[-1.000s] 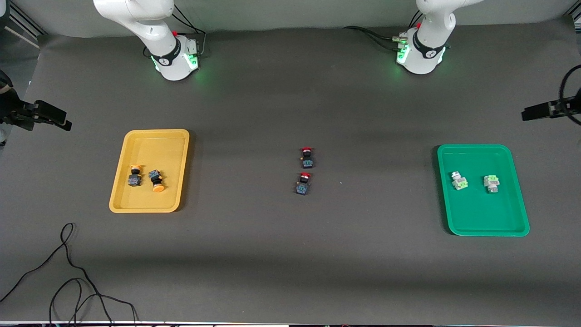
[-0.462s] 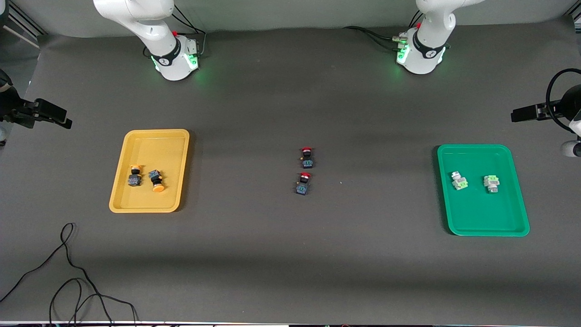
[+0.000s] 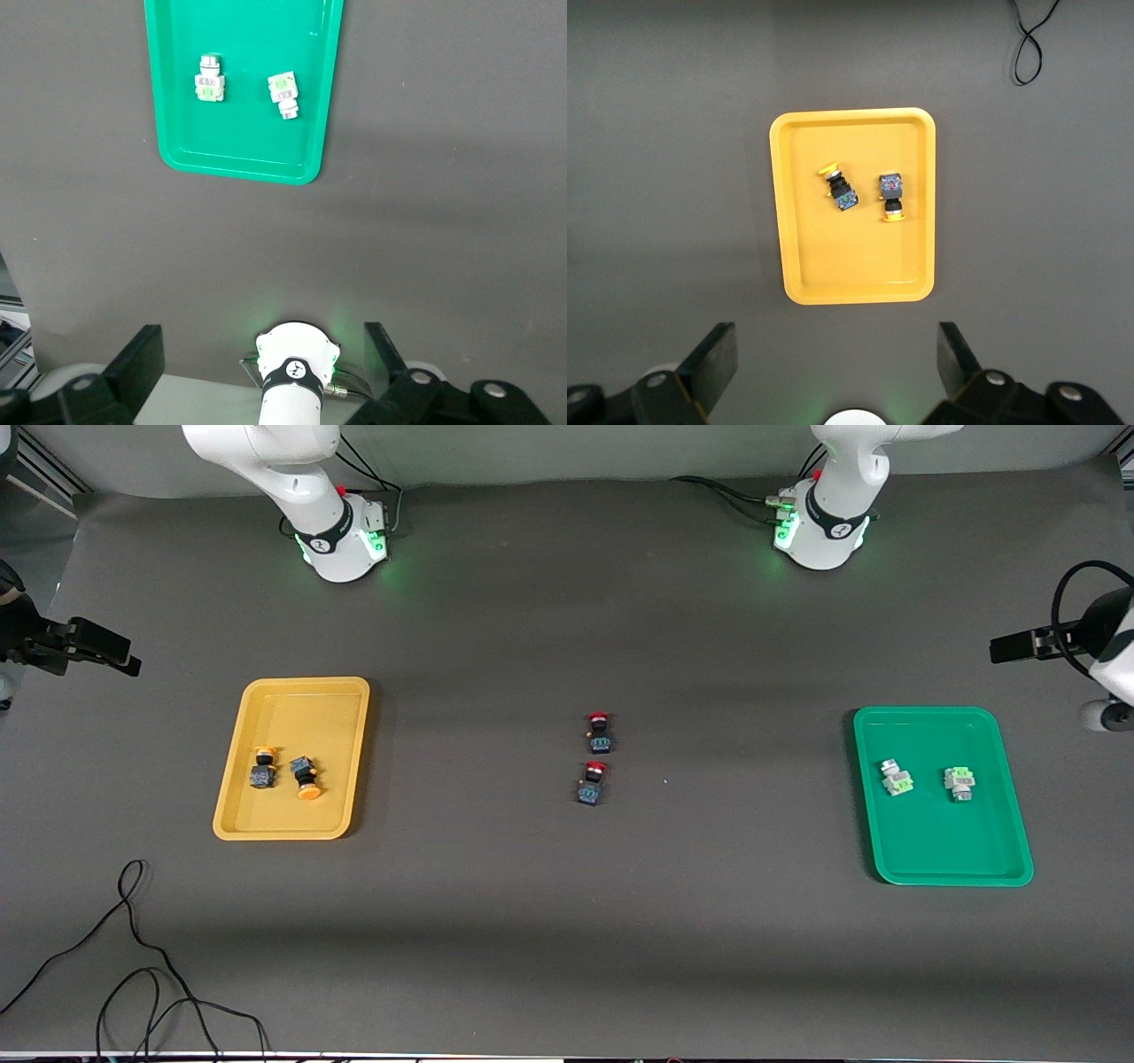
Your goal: Place green and yellow buttons in trays
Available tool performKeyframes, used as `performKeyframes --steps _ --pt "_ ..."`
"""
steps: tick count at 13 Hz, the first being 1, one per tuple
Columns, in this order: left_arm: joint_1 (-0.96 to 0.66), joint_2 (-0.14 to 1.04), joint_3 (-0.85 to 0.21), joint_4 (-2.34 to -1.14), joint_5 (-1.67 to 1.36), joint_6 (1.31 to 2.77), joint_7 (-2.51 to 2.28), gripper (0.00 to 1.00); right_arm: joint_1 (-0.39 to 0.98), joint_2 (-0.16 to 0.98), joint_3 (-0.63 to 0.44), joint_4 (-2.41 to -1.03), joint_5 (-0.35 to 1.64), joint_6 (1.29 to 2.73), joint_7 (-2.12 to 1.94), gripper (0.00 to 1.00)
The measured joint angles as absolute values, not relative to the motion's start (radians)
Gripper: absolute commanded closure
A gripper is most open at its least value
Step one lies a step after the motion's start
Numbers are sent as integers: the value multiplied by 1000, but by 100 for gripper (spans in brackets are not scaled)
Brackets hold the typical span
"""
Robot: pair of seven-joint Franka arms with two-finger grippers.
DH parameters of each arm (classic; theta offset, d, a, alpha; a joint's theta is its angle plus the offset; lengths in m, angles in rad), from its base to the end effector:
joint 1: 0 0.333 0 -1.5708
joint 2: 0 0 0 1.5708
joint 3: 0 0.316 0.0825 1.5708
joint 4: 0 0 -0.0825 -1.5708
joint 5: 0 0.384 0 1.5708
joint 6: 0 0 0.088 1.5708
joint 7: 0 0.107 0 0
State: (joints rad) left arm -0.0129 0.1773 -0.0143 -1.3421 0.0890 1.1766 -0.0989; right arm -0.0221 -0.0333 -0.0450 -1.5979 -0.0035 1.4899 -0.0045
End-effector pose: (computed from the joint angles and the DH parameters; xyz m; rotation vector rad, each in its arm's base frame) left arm 0.5632 -0.0027 0.6018 -2.9899 -0.1368 0.5090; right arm 0.5339 -0.0367 0.6232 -3.1372 0.0983 0.1174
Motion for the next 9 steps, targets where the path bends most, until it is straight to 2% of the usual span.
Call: performKeyframes --steps 5,9 --pt "-33 37 8 -1556 89 1331 -99 0 -22 -33 -45 -1598 -4 1490 -4 0" --pt "-33 1 9 -1606 89 1352 -99 0 -22 -33 -45 -1598 -4 1490 -4 0"
